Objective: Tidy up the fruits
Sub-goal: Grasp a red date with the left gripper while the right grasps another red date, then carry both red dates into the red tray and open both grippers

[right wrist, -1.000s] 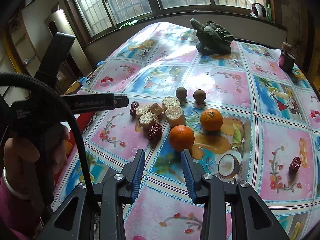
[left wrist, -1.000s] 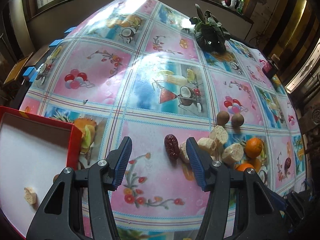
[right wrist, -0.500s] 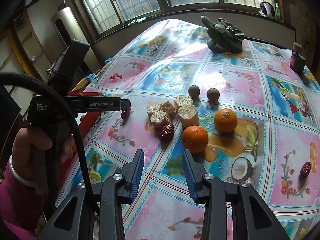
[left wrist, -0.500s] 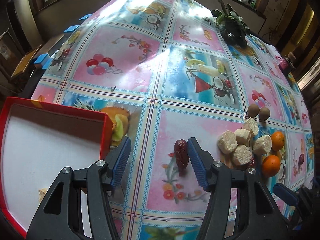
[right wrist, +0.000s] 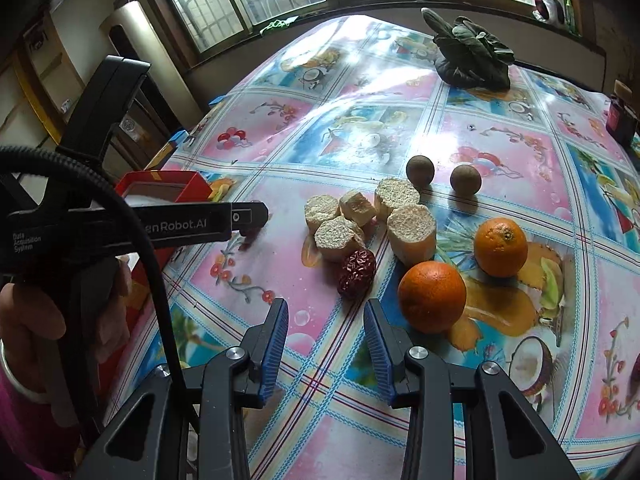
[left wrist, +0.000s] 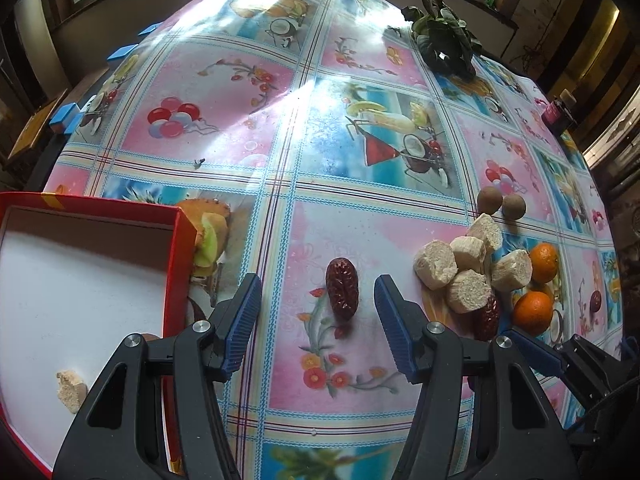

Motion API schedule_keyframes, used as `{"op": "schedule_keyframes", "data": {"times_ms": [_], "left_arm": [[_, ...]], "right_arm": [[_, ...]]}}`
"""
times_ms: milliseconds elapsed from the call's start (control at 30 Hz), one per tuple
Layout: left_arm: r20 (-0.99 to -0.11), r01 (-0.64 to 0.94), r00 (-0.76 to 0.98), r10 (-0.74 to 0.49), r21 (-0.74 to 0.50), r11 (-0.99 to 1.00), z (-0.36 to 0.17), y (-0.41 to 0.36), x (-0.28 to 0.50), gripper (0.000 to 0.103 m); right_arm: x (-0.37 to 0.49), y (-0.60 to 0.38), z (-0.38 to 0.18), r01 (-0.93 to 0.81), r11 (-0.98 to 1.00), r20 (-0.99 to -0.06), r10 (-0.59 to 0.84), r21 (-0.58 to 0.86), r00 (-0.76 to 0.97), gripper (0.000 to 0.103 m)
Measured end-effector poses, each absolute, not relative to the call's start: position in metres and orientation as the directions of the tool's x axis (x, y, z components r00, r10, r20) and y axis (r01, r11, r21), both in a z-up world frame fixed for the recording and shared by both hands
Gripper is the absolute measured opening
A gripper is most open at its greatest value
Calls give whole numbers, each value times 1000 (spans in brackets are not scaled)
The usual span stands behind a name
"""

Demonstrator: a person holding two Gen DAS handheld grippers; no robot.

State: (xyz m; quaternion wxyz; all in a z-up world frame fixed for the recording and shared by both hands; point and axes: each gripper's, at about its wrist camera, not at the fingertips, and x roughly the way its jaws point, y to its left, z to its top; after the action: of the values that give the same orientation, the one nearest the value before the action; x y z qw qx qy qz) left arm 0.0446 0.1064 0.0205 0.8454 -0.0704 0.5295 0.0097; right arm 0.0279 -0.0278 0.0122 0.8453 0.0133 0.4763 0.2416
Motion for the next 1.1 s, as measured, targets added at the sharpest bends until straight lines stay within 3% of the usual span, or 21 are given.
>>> {"op": "schedule_keyframes", "data": {"times_ms": [200, 267, 333, 400, 467, 533, 867, 1100], "left_arm": [[-896, -74, 444, -29, -69, 995, 17, 101, 44, 59], [-893, -58, 449, -25, -57, 997, 17, 98, 44, 59], [-887, -44, 461, -15, -39, 998, 15, 95, 43, 58], [-873, -25, 487, 8, -4, 1000, 15, 92, 40, 45], [-872, -8, 489, -8, -14, 1000, 16, 91, 39, 24], [-876, -8, 482, -16, -23, 1000, 17, 93, 37, 15], [-859, 5, 509, -61, -68, 998, 35, 100, -2, 15], [-830, -4, 557, -10, -15, 1000, 50, 105, -36, 15]], "right_arm": [[41, -17, 15, -405, 897, -801, 371, 177, 471, 38], [43, -12, 15, -406, 904, -808, 338, 135, 482, 32], [43, -8, 12, -407, 911, -819, 285, 69, 498, 20], [41, -8, 11, -416, 908, -821, 276, 52, 500, 20], [38, -9, 11, -415, 909, -822, 268, 42, 503, 20], [35, -12, 13, -410, 911, -819, 263, 37, 509, 20], [7, -27, 31, -386, 915, -785, 325, 120, 527, 20], [-13, -16, 36, -403, 905, -777, 349, 135, 523, 20]]}}
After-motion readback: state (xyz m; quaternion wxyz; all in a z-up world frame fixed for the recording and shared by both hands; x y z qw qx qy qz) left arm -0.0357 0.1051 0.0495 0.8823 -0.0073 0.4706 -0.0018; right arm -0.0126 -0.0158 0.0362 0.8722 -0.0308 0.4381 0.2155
